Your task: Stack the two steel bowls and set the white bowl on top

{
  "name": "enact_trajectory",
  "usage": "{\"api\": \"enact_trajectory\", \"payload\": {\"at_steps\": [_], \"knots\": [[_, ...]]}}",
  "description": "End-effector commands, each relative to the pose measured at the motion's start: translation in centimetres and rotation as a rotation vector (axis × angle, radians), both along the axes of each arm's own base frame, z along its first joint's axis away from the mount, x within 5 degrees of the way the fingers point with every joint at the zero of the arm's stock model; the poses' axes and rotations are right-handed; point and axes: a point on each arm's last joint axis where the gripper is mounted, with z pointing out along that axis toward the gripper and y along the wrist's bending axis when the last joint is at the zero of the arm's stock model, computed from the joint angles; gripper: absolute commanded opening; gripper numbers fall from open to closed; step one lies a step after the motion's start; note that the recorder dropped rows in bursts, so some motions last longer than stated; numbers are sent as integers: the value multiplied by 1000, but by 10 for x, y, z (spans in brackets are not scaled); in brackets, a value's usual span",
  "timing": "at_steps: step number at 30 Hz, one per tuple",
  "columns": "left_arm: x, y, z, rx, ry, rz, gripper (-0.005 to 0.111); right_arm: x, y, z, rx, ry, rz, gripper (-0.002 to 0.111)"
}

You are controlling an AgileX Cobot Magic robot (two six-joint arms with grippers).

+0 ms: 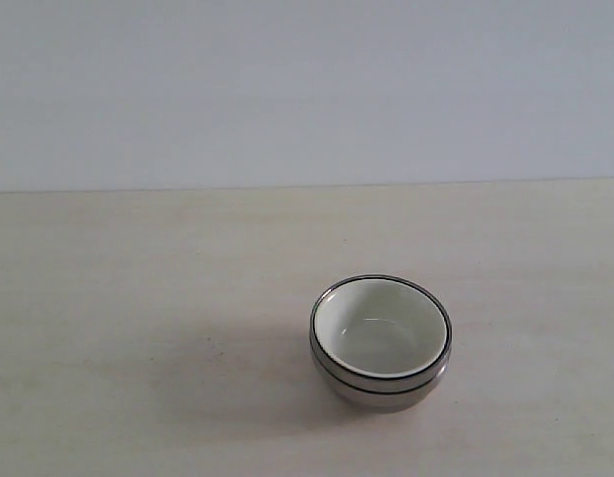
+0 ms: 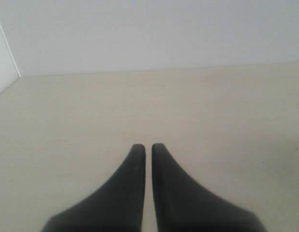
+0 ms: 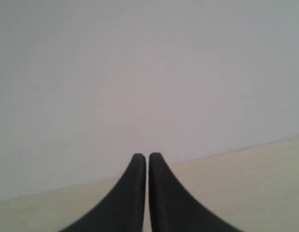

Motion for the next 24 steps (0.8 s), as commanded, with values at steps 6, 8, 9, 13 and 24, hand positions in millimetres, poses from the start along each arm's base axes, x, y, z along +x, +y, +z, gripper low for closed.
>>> {"api": "enact_trajectory", "payload": {"at_steps": [6, 8, 9, 13, 24], "knots": [[0, 0, -1, -7, 0, 6, 4, 0, 0, -5, -114, 22, -23, 0], [0, 0, -1, -7, 0, 6, 4, 0, 0, -6, -115, 32, -23, 0], [0, 0, -1, -7, 0, 6, 4, 1, 0, -7, -119, 47, -22, 0], [0, 0, -1, -7, 0, 6, 4, 1, -1, -14, -187, 118, -27, 0], [0, 0, -1, -7, 0, 6, 4, 1, -1, -22, -209, 206, -22, 0]]}}
